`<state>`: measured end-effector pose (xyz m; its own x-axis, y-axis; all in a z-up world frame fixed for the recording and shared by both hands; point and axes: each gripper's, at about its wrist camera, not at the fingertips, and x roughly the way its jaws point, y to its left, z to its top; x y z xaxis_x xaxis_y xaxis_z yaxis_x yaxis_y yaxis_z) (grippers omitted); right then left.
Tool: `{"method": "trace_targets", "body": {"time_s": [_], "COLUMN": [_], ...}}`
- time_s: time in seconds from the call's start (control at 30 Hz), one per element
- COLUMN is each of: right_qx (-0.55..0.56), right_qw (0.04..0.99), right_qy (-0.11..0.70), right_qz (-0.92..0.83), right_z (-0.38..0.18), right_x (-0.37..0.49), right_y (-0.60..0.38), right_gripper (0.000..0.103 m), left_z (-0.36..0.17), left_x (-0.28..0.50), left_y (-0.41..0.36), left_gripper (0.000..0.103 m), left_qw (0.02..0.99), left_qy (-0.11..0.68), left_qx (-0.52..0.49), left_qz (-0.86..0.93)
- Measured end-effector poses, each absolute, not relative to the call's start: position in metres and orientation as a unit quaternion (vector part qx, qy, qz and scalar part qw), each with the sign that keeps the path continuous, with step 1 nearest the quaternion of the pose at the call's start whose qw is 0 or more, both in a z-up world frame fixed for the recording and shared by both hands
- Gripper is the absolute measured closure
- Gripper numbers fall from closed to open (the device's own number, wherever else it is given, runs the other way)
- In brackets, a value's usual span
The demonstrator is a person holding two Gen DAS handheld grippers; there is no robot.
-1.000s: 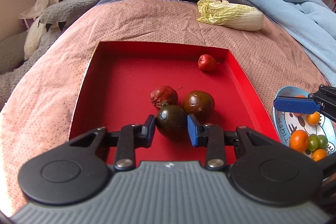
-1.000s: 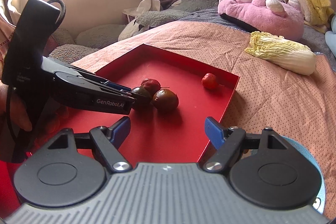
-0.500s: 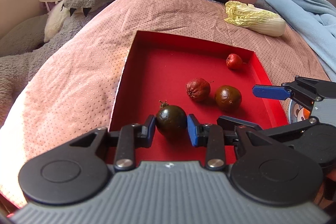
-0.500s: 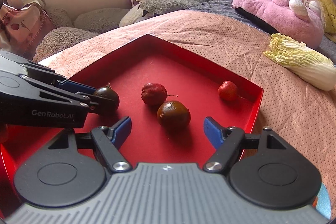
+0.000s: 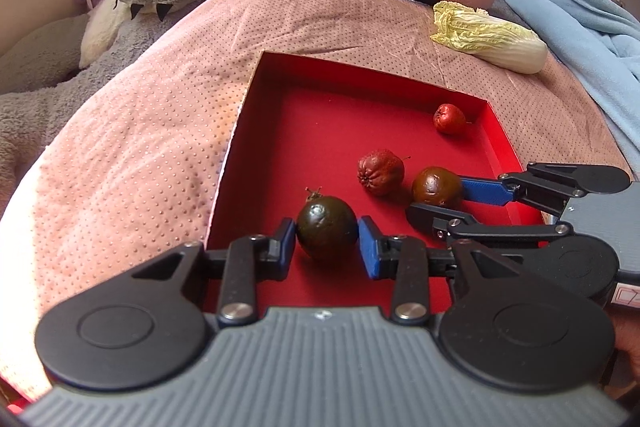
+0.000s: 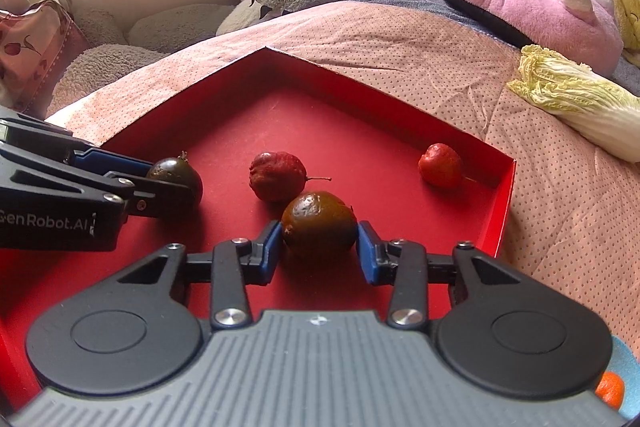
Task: Organize fruits
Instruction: 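Carry both held dark tomatoes from the tray over the blue plate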
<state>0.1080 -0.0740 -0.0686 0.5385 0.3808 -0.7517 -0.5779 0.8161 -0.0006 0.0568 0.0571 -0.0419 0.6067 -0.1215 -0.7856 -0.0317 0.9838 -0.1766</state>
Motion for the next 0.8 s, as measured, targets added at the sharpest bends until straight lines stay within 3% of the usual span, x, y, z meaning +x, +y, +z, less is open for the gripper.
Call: {"method": "trace_targets", "body": {"time_s": [0.8], "right_qx": [-0.091], "right_qw": [0.874], "right_qy": [0.376], "right_qz": [0.295], "right_z": [-0.037], "right_x": [0.042], "right_y": [-0.119], "right_gripper": [0.057], "left_z": [-0.042], "left_x": [0.052], "left_y": [0.048], "left_gripper": [0.066], "left_qw": [0.899], "left_qy": [0.432], "left_qx": [-0.065], "left_qz": [-0.017]}}
